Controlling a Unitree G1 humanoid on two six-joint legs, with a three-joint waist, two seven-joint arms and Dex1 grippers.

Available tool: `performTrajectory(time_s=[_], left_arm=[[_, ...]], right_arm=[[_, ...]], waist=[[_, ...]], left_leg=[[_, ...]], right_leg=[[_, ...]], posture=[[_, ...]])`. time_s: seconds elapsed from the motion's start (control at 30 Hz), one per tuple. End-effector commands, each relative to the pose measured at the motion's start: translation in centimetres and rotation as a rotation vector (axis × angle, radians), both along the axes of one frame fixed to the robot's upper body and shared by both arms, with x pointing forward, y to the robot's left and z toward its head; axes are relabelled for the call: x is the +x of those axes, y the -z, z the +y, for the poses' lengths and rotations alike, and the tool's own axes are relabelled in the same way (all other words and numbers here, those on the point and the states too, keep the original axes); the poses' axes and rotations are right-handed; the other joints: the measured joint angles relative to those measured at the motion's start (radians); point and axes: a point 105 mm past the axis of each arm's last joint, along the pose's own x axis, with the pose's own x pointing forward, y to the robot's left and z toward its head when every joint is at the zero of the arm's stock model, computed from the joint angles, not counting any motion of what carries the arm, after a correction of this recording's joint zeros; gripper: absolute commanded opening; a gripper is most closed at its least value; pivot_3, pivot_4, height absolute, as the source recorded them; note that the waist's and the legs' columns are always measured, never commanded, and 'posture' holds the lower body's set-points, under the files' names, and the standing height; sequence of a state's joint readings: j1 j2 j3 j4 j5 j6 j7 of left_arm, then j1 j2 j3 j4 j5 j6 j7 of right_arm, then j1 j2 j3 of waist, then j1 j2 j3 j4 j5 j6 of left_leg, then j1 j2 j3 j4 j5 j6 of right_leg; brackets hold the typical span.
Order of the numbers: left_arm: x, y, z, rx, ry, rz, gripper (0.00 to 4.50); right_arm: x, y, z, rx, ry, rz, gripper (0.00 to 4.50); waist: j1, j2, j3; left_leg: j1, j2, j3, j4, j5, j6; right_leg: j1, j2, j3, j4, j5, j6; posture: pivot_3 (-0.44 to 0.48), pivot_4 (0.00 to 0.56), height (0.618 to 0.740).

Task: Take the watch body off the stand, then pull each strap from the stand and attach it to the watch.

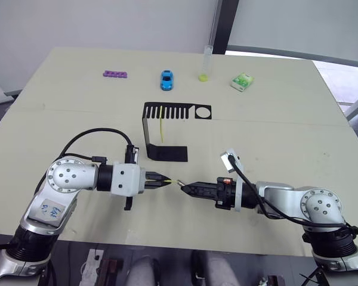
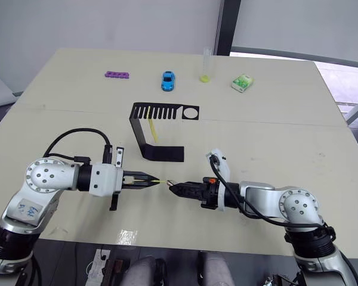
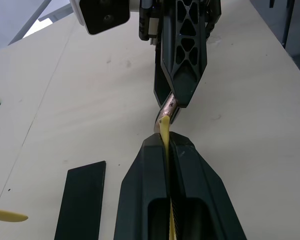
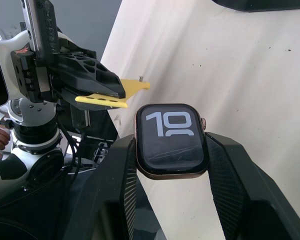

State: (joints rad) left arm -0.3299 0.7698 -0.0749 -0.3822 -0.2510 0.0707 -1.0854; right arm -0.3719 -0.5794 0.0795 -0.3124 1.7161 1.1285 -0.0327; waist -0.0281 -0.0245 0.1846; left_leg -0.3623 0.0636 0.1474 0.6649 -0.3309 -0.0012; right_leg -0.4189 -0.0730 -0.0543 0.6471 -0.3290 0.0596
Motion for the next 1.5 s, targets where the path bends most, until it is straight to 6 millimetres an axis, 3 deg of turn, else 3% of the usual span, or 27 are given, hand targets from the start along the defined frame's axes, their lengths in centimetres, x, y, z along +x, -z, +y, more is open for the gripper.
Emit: performTrajectory(time_s=[0.03, 0.43, 1.5], left_arm=[[-0.3, -0.7, -0.1, -0.003, 0.015, -0.033, 0.00], [0.0, 0.1, -0.6, 0.016, 0.012, -0.026, 0.00], [0.2, -0.1, -2.1, 0.032, 0.060, -0.070, 0.00]], right_arm=[[-0.4, -0.9, 0.4, 0.025, -0.026, -0.029, 1.52], [-0.5, -1.0, 0.4, 0.023, -0.030, -0.032, 1.52], [-0.5, -0.9, 0.6, 0.029, -0.032, -0.028, 1.52]], waist=[[0.000, 0.000, 0.000], [0.000, 0.000, 0.000], [0.000, 0.000, 0.000]], left_leg=[[0.000, 0.000, 0.000, 0.000, 0.000, 0.000], [0.000, 0.000, 0.000, 0.000, 0.000, 0.000], [0.000, 0.000, 0.000, 0.000, 0.000, 0.000]], right_leg=[[0.000, 0.000, 0.000, 0.000, 0.000, 0.000], [0.000, 0.000, 0.000, 0.000, 0.000, 0.000], [0.000, 0.000, 0.000, 0.000, 0.000, 0.000]], posture=[[0.000, 0.150, 0.740], [0.000, 0.150, 0.740], [0.000, 0.150, 0.740]])
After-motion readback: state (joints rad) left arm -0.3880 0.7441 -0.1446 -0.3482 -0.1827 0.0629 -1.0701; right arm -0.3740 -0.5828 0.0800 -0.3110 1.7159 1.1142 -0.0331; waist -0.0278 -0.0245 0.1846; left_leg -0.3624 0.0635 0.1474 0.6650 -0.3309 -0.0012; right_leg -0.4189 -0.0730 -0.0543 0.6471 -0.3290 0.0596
